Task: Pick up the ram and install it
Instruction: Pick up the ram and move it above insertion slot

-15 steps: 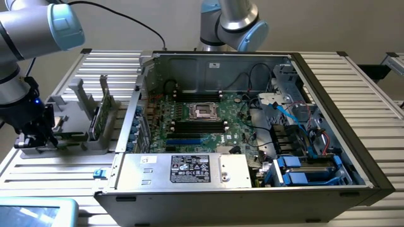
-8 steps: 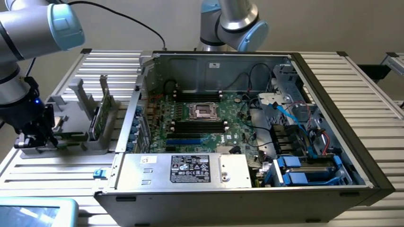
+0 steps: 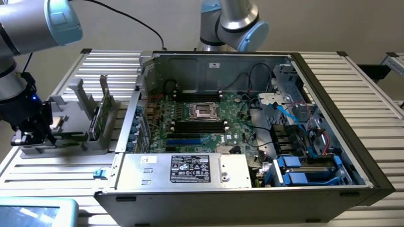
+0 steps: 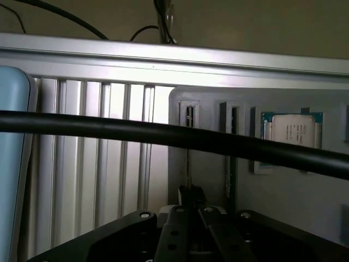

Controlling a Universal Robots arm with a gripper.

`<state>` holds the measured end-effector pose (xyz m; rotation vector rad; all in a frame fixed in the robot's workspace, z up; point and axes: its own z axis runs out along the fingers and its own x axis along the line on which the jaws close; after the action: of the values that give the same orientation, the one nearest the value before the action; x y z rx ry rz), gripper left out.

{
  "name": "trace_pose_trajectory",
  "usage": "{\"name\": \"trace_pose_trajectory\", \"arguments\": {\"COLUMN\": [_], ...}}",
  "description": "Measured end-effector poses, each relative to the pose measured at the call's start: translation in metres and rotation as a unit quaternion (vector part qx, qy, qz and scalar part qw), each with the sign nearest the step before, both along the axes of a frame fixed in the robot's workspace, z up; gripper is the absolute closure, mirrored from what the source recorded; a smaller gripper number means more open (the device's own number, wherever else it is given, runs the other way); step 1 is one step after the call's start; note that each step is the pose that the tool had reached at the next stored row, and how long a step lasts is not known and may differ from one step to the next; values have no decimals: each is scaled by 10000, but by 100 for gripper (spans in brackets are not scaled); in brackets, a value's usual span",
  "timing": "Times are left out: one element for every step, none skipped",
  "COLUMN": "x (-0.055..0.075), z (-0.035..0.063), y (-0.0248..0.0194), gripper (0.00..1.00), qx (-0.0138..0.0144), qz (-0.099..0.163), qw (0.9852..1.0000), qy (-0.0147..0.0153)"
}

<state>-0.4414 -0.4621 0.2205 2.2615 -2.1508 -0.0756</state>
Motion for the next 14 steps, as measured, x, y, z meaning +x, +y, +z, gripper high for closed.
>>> {"name": "trace_pose_trajectory", "arguments": {"x": [-1,-2,-2,-3,-3,-3,-3,-3,-3,-3,-3,-4,-4,-4], "z": [45,90,137,183,229,275,316,364,410,455,500,545,593,638], "y": [0,0,0,0,0,0,0,0,1,0,0,0,0,1], "gripper": [89,89,89,89,89,89,89,89,89,89,89,89,89,89], "qx": [0,0,-1,-1,0,0,-1,-1,0,0,0,0,-1,-1], "qz": [0,0,0,0,0,0,0,0,0,0,0,0,0,0], "qw": [10000,10000,10000,10000,10000,10000,10000,10000,10000,10000,10000,10000,10000,10000], "qy": [0,0,0,0,0,0,0,0,0,0,0,0,0,0]}}
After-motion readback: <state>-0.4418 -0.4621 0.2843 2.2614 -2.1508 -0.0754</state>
